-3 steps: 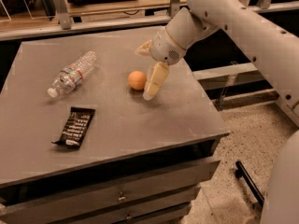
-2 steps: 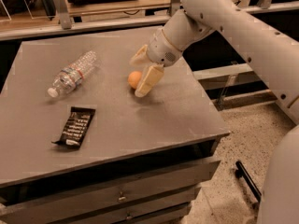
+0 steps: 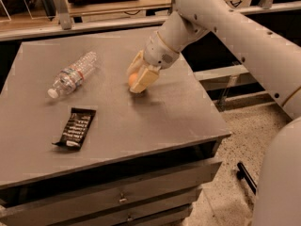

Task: Pick orange

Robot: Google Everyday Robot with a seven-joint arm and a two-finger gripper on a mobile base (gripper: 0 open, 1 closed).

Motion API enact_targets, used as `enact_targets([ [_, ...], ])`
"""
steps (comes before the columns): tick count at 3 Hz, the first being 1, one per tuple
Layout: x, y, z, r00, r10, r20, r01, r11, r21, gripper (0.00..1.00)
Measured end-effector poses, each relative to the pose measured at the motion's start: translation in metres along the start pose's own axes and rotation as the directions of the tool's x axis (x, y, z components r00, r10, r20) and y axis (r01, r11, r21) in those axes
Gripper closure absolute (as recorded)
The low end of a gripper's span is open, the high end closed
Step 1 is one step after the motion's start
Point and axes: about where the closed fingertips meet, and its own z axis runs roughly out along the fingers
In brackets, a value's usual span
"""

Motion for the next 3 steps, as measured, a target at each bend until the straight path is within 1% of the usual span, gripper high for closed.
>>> enact_targets([
  [1,0.001,-0.004,-0.033,1.0,-0.001,0.02,0.0,0.9977,0.068,1.0],
  [2,-0.004,-0.003,-0.085,0.997,-0.021,0.079,0.007,0.9849,0.173,1.0],
  [3,-0.004,-0.003,-0.085,0.997,-0.021,0.079,0.007,0.9849,0.173,1.0],
])
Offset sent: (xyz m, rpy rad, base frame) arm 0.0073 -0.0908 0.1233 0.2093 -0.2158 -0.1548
